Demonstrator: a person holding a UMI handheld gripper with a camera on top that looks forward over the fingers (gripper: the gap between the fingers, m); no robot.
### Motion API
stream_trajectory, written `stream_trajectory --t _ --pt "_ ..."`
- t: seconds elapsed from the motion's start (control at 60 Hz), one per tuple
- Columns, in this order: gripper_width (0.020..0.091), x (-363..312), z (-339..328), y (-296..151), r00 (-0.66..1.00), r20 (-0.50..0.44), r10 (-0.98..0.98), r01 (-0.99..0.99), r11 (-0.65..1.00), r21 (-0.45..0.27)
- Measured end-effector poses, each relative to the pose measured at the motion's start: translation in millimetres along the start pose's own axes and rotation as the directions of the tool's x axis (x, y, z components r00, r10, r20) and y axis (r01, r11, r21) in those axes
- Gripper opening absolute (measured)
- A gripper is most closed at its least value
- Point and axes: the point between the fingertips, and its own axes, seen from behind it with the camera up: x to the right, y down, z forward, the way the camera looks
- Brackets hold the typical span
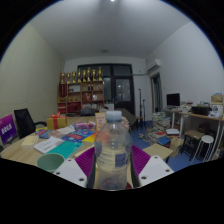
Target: Pour water
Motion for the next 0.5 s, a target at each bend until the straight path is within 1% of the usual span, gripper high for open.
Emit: stream_trajectory --t 0.017,0.033,0.133,0.183,0.2,0.233,0.25,0.267,0.283,0.35,0.367,0.4,0.417,0.433,0.45,0.5 --pt "0.0527 -10 -2 -13 1.0 -0.004 0.001 -0.001 1.0 -0.005" --pt "0.0523 -4 0 -2 1.0 -0.002 0.001 -0.001 1.0 0.013" --pt "0.0522 -6 3 -1 0.999 0.014 -0.031 0.031 1.0 -0.001" --pt "0.056 -8 -1 -2 1.0 0.008 -0.03 0.03 1.0 -0.002" --pt "0.0605 -9 -2 -2 1.0 0.007 -0.031 0.031 1.0 -0.005" --pt "0.0635 -10 -3 -1 0.999 0.006 -0.041 0.041 0.999 -0.016" --pt "0.0664 -9 -4 -1 0.999 0.007 -0.047 0.047 0.999 -0.027" --pt "0.0674 -4 0 1 0.999 0.008 -0.051 0.051 0.998 -0.046" --pt "0.0703 -21 -5 -1 0.999 0.001 -0.054 0.054 0.996 -0.068" --pt "0.0843 -22 -16 9 0.998 0.001 -0.056 0.056 0.987 -0.152" --pt "0.0859 -21 -20 10 0.998 -0.002 -0.057 0.056 0.985 -0.164" --pt "0.0851 -21 -27 8 0.998 -0.011 -0.061 0.058 0.983 -0.176" --pt "0.0853 5 -28 8 0.998 -0.007 -0.063 0.061 0.982 -0.176" --pt "0.085 -24 -35 3 0.998 -0.021 -0.066 0.062 0.983 -0.172" --pt "0.0839 -25 -40 0 0.997 -0.025 -0.069 0.063 0.984 -0.168" --pt "0.0839 -30 -56 -9 0.996 -0.039 -0.074 0.067 0.984 -0.165"
